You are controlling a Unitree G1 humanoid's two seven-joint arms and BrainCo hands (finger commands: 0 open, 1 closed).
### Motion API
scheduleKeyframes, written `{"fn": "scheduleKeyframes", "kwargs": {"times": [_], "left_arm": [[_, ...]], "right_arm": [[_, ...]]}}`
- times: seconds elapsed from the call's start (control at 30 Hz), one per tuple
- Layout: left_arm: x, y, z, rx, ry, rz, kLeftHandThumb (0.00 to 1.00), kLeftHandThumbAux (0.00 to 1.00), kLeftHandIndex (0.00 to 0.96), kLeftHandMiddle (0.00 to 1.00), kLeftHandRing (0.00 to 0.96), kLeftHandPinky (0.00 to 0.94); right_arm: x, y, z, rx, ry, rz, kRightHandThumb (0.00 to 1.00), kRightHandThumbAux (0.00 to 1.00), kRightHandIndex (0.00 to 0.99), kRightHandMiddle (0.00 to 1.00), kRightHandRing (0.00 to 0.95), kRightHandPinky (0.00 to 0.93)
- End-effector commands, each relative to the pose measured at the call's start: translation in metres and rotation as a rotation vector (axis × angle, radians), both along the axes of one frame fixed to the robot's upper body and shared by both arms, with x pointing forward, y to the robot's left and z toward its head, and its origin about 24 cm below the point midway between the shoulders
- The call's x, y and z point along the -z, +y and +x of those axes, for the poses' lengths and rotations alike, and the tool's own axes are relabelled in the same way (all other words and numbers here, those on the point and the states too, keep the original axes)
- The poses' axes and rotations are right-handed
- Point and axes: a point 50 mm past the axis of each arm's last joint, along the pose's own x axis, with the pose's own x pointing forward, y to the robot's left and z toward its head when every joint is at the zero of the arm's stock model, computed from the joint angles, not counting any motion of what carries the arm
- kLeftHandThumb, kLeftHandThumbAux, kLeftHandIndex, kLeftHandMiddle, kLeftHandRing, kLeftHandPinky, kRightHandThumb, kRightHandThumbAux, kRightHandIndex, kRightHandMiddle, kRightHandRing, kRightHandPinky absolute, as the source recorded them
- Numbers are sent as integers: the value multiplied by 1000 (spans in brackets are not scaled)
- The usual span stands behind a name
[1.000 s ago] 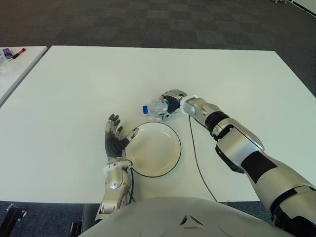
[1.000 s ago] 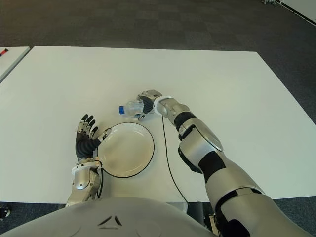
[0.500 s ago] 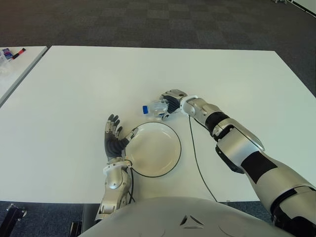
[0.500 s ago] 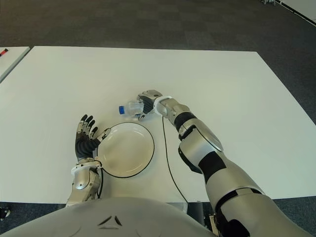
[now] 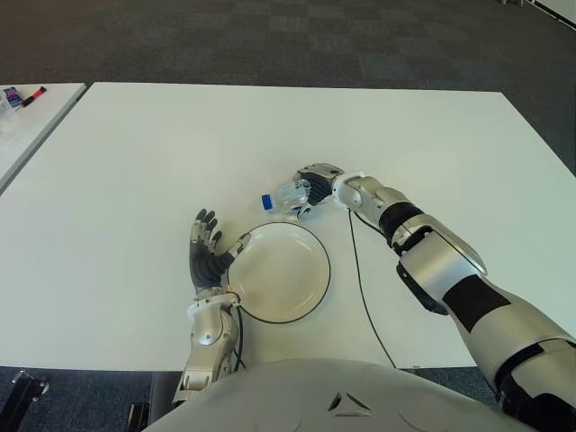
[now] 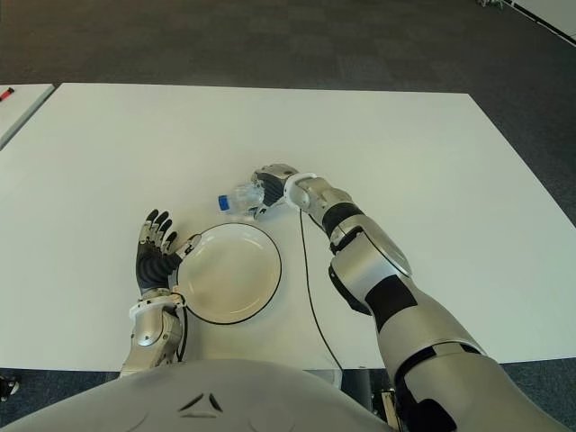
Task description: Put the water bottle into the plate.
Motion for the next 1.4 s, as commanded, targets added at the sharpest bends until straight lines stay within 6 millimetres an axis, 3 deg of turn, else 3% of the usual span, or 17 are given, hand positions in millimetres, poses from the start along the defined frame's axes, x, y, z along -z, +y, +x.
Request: {"fn": "scheduleKeyframes", "kwargs": {"times": [0.03,0.63,0.73,0.87,1.0,1.2,1.4], "left_arm": [[2,-20,2,-20,6,-104,0,995,117,138,116,136],[4,-17,4,-9,-8,-100,0,998,110,133,117,143],[5,-16,4,-8,-7,-96,0,998,108,130,114,141],[5,-16,4,-7,-7,-95,0,998,107,129,113,141],[5,-16,4,-10,-7,-99,0,998,111,133,115,143],[5,-16,4,-15,-7,-107,0,998,122,140,119,145],[5,-16,6,-17,-5,-101,3,998,127,145,120,143]], "right_arm": [[3,-10,-2,1,69,15,959,653,411,520,484,101],[-25,-7,7,-18,3,158,959,653,409,524,486,186],[-36,-7,10,-40,-27,184,959,654,406,522,489,313],[-43,-7,11,-67,-66,214,959,654,406,522,491,262],[-49,-9,11,-88,-96,231,958,654,404,521,496,429],[-57,-11,12,-114,-138,247,958,654,403,513,507,757],[-63,-11,12,-138,-180,254,958,653,402,511,515,843]]}}
